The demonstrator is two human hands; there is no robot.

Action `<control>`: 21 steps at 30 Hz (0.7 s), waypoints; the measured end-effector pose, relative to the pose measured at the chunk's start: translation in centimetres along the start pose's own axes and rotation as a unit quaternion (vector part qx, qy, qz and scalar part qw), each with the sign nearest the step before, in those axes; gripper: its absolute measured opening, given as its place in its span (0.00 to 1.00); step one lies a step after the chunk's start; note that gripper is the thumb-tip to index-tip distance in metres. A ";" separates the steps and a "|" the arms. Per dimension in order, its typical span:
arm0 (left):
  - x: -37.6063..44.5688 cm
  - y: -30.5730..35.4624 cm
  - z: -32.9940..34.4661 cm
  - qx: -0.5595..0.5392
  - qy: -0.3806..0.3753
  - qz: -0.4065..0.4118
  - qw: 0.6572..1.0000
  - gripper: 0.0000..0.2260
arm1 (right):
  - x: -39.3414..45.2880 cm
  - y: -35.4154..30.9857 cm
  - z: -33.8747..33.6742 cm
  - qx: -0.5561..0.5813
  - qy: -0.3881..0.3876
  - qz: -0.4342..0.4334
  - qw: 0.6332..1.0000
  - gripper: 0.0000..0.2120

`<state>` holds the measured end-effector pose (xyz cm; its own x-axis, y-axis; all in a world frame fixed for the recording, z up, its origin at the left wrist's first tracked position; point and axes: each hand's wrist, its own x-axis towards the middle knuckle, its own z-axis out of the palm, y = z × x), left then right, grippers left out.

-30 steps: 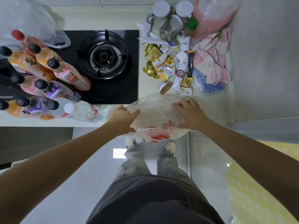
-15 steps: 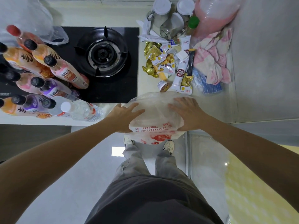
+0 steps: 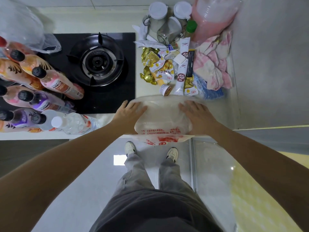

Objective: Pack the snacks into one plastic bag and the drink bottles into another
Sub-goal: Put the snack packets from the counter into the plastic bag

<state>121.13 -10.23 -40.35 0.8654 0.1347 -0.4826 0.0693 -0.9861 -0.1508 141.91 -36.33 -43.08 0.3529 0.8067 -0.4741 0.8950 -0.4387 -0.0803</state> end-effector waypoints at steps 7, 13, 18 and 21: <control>3.2 -1.6 -1.6 0.013 -0.008 -0.002 1.000 0.52 | 1.9 1.8 -1.5 0.035 0.026 0.012 0.999 0.62; 4.0 -2.0 -2.4 0.041 -0.012 -0.004 0.999 0.50 | 1.6 2.1 -2.3 0.060 0.065 0.016 0.996 0.58; 1.9 -1.3 -2.1 0.041 0.046 0.020 0.998 0.41 | -0.1 1.6 -1.5 0.028 0.154 -0.020 0.988 0.47; -0.1 -1.3 -1.4 0.027 0.126 0.054 0.990 0.31 | -1.2 1.3 -0.8 0.012 0.222 -0.015 0.975 0.31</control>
<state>121.67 -9.08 -38.94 0.9634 -0.0060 -0.2678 -0.0506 -0.9858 -0.1600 142.84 -37.58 -41.94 0.4150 0.9087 -0.0458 0.9018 -0.4175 -0.1121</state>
